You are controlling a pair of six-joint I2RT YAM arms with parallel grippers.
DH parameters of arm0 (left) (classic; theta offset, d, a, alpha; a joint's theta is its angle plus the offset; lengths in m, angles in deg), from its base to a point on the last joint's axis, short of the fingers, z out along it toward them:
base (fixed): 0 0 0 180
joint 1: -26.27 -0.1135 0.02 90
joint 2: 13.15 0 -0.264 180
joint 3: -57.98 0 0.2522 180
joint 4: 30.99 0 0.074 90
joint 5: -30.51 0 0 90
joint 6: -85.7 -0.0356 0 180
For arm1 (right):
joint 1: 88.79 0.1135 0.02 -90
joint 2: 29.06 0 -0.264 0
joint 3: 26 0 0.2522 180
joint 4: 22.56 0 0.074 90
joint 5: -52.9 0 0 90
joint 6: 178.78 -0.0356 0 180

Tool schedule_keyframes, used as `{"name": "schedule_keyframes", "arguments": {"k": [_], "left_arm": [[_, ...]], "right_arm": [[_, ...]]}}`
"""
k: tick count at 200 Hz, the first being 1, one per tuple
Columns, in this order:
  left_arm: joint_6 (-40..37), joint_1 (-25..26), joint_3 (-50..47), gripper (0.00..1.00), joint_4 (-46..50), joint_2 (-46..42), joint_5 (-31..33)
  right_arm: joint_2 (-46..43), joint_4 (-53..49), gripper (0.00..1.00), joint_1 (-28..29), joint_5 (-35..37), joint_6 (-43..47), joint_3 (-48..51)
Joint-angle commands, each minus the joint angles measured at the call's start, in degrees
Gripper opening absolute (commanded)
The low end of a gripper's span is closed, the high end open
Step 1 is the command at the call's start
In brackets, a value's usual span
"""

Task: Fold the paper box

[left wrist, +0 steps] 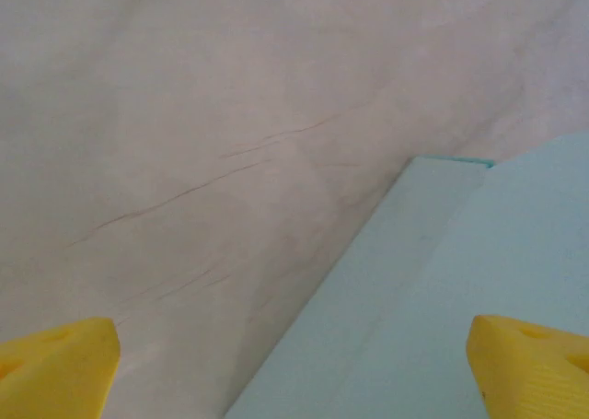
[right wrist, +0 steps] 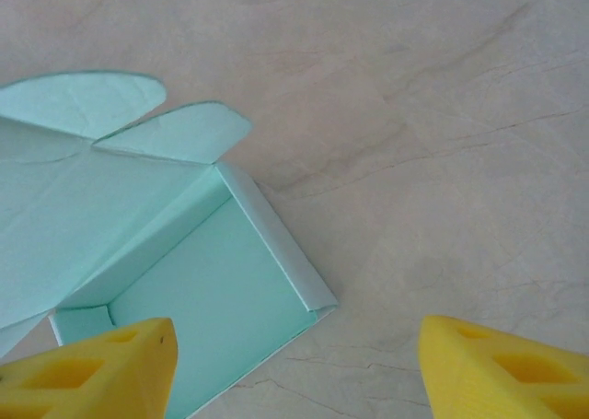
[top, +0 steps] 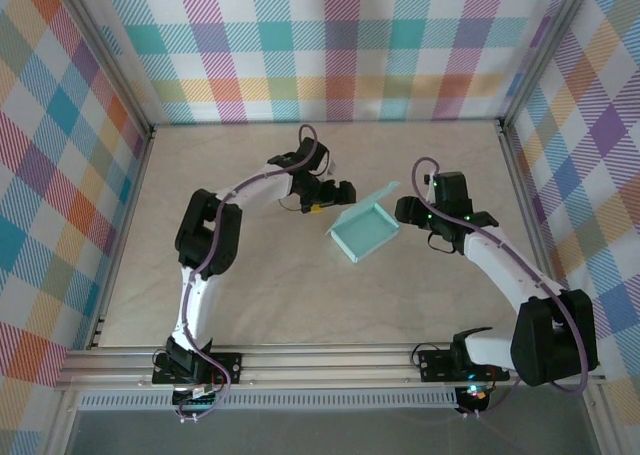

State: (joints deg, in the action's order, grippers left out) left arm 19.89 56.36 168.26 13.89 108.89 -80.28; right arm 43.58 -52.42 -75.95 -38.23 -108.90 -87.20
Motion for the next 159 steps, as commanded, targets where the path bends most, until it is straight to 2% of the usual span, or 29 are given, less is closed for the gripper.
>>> {"name": "schedule_keyframes", "arguments": {"k": [1,39,86,112,159], "left_arm": [[0.4,-2.9,-6.0,0.97,-1.7,-9.6,8.4],[5.6,-7.0,-23.2,0.98,-9.6,-22.1,14.2],[9.1,-7.0,-39.3,0.98,-13.5,-34.7,15.6],[8.8,-7.0,-42.4,0.99,-11.9,-37.4,16.3],[9.3,-7.0,-43.9,0.99,-13.9,-37.7,16.2]], "right_arm": [[2.8,2.1,0.68,-2.7,-3.5,-2.0,-0.3],[12.9,3.5,0.58,-8.2,-8.3,-11.1,-3.1],[26.6,2.3,0.4,-8.6,-20.4,-7.3,-10.2],[26.5,4.7,0.32,-6.9,-20.5,-8.8,-7.5],[20.8,9.5,0.28,-1.8,-19.9,-13.2,1.2]]}}
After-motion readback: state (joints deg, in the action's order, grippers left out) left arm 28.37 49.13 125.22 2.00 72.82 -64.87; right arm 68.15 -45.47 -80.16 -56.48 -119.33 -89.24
